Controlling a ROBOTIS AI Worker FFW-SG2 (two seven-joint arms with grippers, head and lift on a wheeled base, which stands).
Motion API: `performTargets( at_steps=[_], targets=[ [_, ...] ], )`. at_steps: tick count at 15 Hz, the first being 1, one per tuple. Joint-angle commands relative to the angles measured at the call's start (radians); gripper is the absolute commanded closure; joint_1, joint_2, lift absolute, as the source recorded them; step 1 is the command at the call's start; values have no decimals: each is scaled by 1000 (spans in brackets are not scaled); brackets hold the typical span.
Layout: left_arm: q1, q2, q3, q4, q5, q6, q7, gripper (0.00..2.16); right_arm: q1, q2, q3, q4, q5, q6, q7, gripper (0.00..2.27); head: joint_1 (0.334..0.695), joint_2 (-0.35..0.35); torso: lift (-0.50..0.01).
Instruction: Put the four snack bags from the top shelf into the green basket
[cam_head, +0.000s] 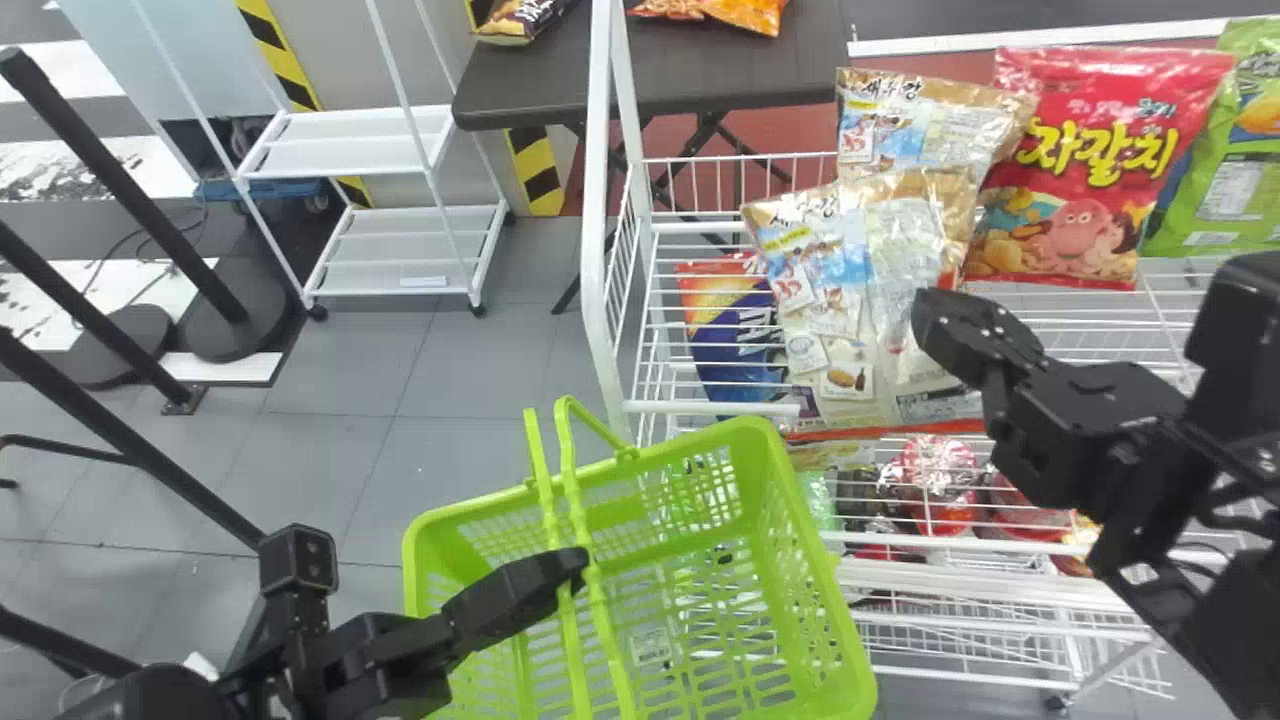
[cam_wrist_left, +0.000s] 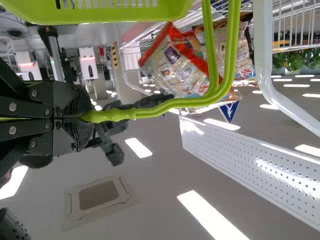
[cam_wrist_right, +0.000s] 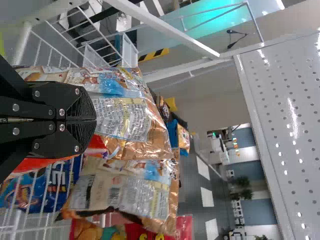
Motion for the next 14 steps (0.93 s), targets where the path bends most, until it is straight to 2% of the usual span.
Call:
performTargets(
  at_steps=[1,7,10,11,14],
  targets=[
    [-9,-3,-7,11,-29,-20,-11,2145,41,-17,-24,-98,-37,118,0,2246,695,138,0],
    [-20,-8,-19,26,-36,-26,-11,2145,75,-36,-12,-210,-95,357,3,2246,695,145,0],
    [-21,-8,-19,22,-33,-23,-11,2145,75,-40,91,-171,-72,418,2,2250,695,176,0],
    [-21,-8,-21,23,-33,-23,-11,2145,70,-40,123,-147,-71,418,0,2250,695,218,0],
    [-21,-9,-27,22,-33,-23,-11,2145,35,-43,230,-84,-41,421,-20,2250,695,283,0]
  ],
)
